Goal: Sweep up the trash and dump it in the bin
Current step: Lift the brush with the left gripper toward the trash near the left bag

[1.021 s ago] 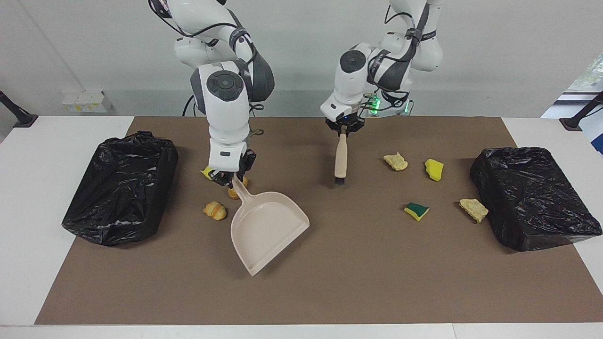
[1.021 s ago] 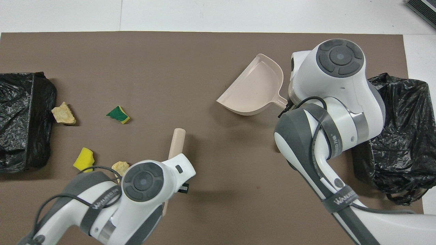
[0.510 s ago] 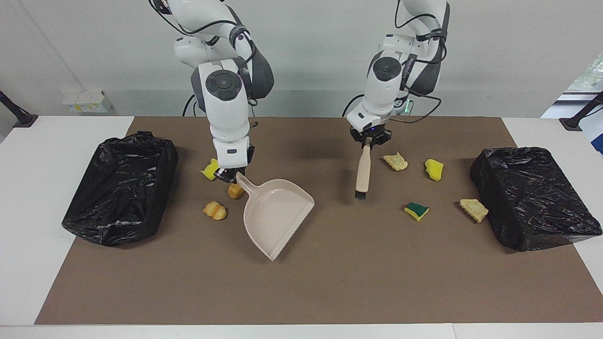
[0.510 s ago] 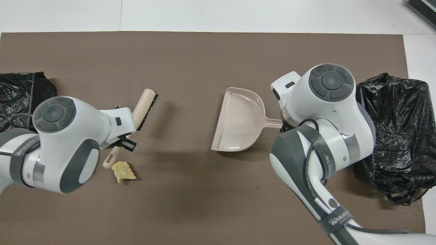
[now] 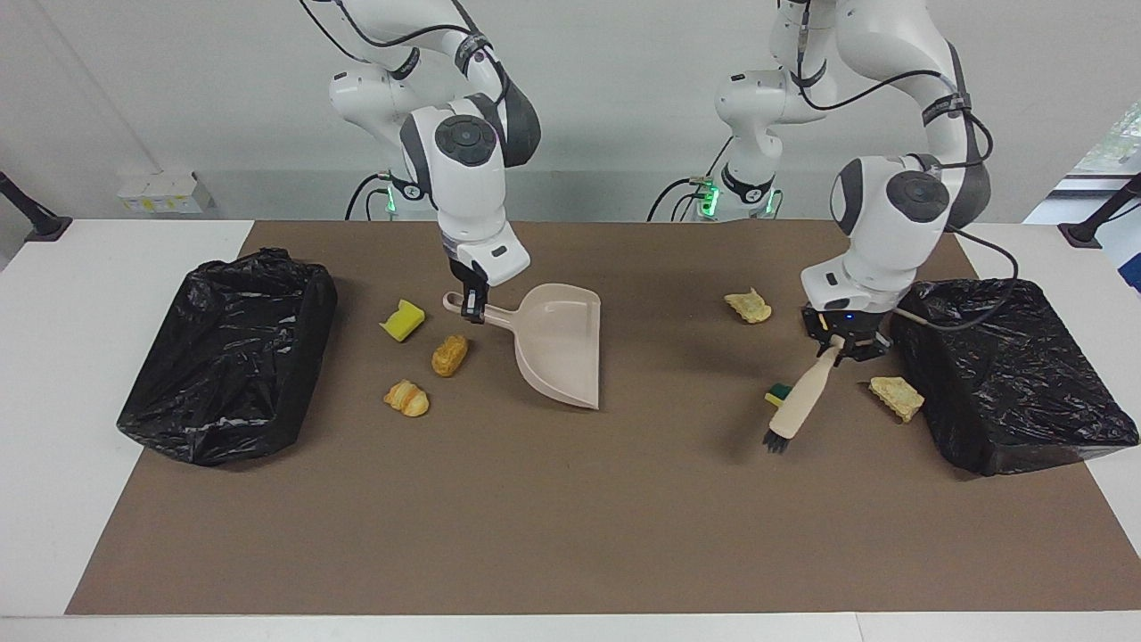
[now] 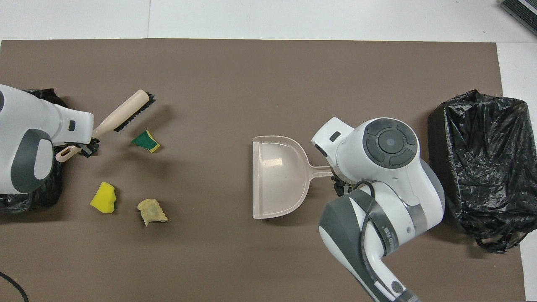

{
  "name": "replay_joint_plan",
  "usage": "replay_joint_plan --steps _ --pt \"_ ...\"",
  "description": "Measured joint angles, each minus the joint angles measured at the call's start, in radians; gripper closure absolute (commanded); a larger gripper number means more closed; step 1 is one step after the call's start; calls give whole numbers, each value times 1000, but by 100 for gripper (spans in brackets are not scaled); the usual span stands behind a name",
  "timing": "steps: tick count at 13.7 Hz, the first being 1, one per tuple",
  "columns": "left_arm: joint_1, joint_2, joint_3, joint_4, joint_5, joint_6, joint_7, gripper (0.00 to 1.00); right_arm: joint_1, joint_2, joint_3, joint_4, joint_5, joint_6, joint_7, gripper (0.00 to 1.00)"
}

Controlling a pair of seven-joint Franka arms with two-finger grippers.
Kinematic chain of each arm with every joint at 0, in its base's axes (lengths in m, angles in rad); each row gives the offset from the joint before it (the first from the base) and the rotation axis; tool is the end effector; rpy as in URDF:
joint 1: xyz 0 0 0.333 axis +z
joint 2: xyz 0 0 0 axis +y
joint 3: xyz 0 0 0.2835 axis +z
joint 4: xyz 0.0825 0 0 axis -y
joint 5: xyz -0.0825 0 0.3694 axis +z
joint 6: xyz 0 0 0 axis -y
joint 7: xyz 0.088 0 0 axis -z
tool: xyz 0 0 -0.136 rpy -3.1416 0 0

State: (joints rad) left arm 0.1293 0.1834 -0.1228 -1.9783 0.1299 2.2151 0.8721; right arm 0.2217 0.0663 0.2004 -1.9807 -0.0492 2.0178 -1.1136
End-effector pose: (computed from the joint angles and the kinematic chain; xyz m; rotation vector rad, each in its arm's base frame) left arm 0.5809 0.0121 0.3293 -2.7136 1.3753 -0.0221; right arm 0.5049 0.2213 0.3766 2.2220 2.1923 -0.0570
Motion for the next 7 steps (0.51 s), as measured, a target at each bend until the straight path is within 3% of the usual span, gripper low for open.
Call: replay_joint_plan --steps 4,7 --pt "20 36 -2 -25 6 -17 16 100 -1 -12 -1 -18 1 12 -1 100" --pt "16 7 -20 -65 6 -124 16 100 -7 -13 -3 -22 2 30 -62 100"
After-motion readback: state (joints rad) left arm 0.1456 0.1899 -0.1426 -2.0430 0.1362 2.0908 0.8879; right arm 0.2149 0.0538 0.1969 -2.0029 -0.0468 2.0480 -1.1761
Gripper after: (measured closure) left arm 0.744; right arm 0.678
